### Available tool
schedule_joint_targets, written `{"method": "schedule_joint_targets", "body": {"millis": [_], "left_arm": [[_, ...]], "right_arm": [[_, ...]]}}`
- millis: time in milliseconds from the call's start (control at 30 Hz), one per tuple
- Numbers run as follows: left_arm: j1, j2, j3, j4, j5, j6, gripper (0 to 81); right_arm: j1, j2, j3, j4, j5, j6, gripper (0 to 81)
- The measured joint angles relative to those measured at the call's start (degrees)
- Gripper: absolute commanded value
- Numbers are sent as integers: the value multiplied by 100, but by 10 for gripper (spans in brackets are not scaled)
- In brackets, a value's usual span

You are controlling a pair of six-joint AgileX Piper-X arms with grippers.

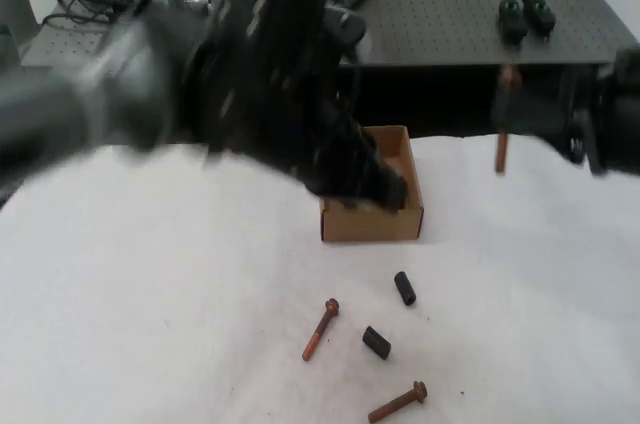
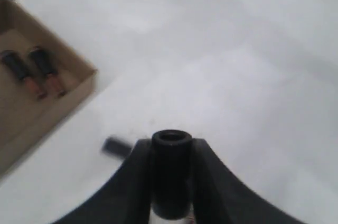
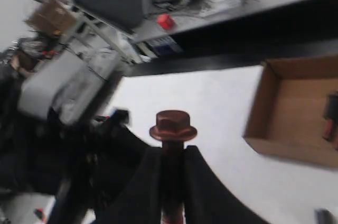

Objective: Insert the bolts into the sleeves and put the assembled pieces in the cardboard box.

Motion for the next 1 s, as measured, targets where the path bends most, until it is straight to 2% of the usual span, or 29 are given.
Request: {"method": "schedule_joint_targets", "body": {"millis": [133,300,1000], "left_arm": [[-131,-802,1163,-1644,781,-612,7],[-129,-1349,1619,-2528,912,-913,7],[-134,-1480,1680,-2865,979,-1186,7]], "right_arm": [[622,-28,0,-1001,-22,484,4],[1059,-28,0,-1250,-9,619,4],[1158,-28,0,-982,-99,456,4]]}}
